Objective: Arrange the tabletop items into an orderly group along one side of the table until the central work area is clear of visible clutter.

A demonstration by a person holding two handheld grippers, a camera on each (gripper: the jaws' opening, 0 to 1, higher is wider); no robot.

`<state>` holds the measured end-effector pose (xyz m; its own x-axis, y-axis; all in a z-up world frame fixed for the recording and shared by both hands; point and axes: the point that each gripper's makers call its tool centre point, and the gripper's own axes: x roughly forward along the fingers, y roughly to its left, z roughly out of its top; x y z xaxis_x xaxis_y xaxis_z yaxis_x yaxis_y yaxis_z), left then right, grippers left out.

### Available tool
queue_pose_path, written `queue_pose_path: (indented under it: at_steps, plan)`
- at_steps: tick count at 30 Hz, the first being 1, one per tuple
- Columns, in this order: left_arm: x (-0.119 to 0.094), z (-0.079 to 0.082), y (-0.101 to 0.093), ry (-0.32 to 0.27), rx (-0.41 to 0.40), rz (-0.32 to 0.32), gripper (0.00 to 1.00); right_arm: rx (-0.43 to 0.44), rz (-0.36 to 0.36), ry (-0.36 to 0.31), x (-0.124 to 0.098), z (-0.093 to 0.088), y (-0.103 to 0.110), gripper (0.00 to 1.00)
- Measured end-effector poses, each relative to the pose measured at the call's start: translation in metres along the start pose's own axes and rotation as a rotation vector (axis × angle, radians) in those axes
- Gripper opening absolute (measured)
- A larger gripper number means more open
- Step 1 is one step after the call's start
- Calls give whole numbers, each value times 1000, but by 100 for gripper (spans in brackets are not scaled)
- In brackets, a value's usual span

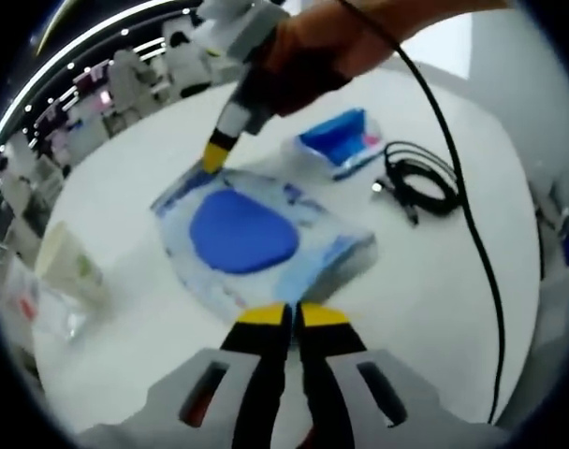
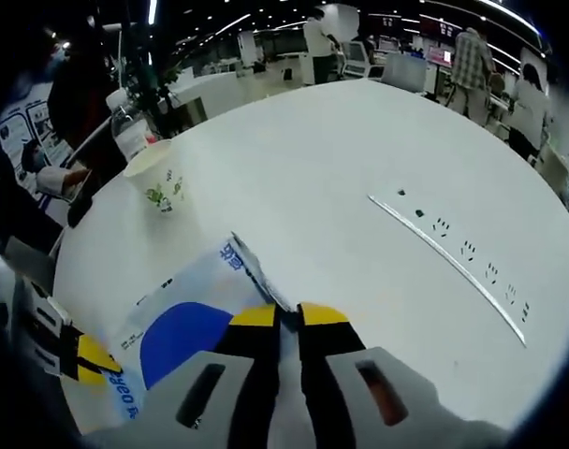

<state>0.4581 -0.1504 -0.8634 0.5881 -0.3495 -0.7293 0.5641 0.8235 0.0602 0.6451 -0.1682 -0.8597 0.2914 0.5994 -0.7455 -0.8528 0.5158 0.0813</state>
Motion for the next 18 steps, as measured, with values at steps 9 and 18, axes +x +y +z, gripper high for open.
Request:
queue_pose_path:
  at_steps: [9,18]
  plan:
    - [-15,-11,26,14,-3,45,0,5,-3,-55,-30,0,6,4]
    - [-21,-20,48,39,4,74,0,2,-26,-61,-67,-7,44,3]
